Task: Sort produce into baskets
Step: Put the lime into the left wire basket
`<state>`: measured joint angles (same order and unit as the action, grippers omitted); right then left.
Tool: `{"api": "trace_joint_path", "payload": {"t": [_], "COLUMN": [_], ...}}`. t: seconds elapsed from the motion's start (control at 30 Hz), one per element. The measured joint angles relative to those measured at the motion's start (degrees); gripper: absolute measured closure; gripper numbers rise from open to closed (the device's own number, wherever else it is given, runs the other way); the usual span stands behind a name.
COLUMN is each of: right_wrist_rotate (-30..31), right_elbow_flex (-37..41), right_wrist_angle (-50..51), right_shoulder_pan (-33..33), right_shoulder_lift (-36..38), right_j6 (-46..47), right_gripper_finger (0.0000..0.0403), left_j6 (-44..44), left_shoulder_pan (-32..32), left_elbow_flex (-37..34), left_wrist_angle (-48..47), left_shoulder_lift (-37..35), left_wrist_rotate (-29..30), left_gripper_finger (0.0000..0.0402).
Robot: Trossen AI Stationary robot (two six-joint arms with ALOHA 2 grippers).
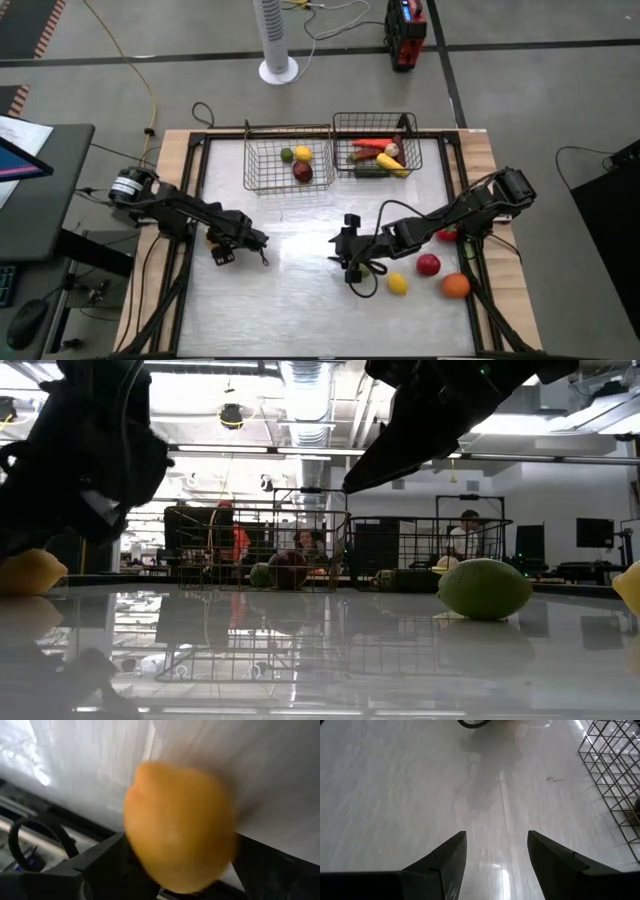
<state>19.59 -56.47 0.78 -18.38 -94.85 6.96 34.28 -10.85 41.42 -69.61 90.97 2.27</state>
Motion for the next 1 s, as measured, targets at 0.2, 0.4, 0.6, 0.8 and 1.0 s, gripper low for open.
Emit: {"api": "trace_joint_path", "payload": {"t": [0.2, 0.4, 0.6, 0.8, 1.0], "right_wrist_rotate": [-0.07, -0.07, 0.08, 2.39, -5.04], "right_elbow_flex": [0.0, 0.0, 0.02, 0.04, 0.02], "right_wrist_angle": [-0.04, -0.32, 4.63, 12.08, 17.3], "right_shoulder_pan": [0.14, 0.14, 0.07, 0.05, 1.31], "right_shoulder_lift": [0.0, 0.0, 0.75, 4.49, 5.49], "right_j6": [-0.11, -0.06, 0.55, 3.13, 6.5], "right_gripper_finger": [0.0168, 0.0168, 0.0168, 0.0173, 0.0178], "left_j6": [0.09, 0.17, 0.0, -5.46, -18.47], "left_shoulder_pan": [0.0, 0.0, 0.0, 1.04, 10.38], "left_elbow_flex": [-0.84, 1.86, 7.46, 16.72, 18.32], "left_wrist_angle": [1.31, 1.72, 1.44, 11.53, 23.2], "left_shoulder_lift": [-0.12, -2.38, -8.14, -16.91, -20.33], "left_wrist_rotate": [0.13, 3.25, 6.93, 19.36, 27.44], "left_gripper_finger": [0.0133, 0.0184, 0.0183, 0.0168, 0.0165]}}
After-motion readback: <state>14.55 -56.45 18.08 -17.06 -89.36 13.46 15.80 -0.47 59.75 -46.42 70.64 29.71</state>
